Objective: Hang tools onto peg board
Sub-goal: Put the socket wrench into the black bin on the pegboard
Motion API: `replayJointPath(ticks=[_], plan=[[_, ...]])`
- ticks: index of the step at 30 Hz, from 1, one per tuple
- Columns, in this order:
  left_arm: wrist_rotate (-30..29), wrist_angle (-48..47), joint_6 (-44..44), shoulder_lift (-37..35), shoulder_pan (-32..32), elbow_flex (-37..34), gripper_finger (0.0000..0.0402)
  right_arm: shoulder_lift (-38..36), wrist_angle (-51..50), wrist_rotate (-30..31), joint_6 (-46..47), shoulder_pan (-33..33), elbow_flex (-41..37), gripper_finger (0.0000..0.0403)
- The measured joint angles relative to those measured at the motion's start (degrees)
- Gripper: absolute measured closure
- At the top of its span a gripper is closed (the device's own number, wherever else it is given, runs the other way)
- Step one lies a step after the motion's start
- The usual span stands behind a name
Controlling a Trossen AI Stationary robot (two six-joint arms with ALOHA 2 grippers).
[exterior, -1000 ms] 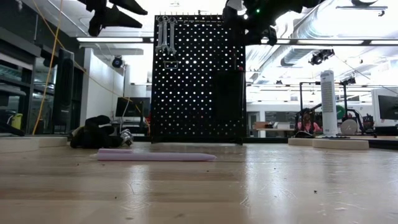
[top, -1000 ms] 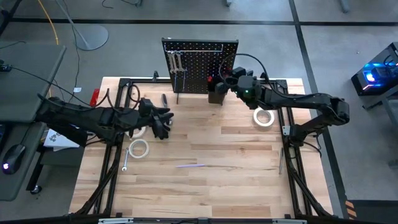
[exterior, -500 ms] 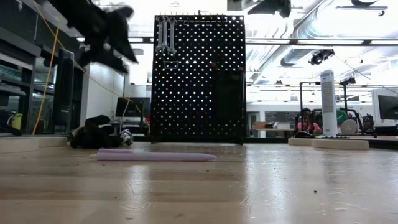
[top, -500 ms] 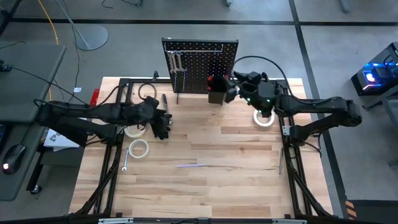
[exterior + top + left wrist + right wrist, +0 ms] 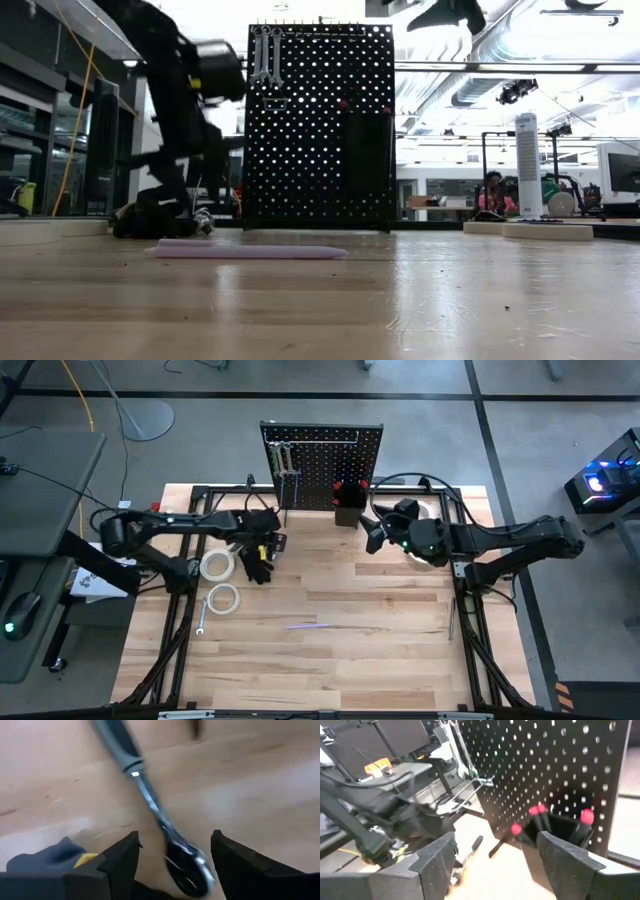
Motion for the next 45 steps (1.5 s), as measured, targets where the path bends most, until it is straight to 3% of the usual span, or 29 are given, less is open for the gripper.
replayJointPath(ticks=[10, 13, 18, 27, 33, 39, 42, 45], plan=[[2.41, 3.67, -4.76, 11.08, 2.03, 0.33, 0.0182, 0.00, -2.62, 0.01, 2.41, 2.86, 0.00, 0.0132], [3.27, 4.52, -4.98, 12.76, 1.02, 0.51, 0.0220, 0.00, -2.63, -0.01, 2.41, 3.36, 0.00, 0.0132], [3.48, 2.75, -0.86, 11.98, -1.03, 0.37, 0.0363, 0.00, -3.02, 0.02, 2.33, 4.36, 0.00, 0.0132], [6.20, -5.70, 6.36, 4.73, -6.47, -0.28, 0.0365, 0.00, -3.09, -1.58, 1.82, 4.57, 0.00, 0.0132], [5.55, -9.38, 10.02, -4.53, -14.08, -0.22, 0.0365, 0.00, -2.95, -10.03, 0.52, 4.57, 0.00, 0.0132], [7.97, -9.29, 12.88, -13.42, -21.98, 0.20, 0.0365, 0.36, -2.29, -25.93, -3.20, 4.57, 0.00, 0.0132], [9.28, -9.39, 15.86, -14.58, -24.95, 2.15, 0.0365, 2.24, -2.63, -32.10, -8.23, 5.51, 0.02, 0.0132], [9.91, -9.62, 20.47, -12.81, -26.96, 5.98, 0.0365, 5.31, -2.57, -33.87, -15.59, 6.92, 0.02, 0.0132]])
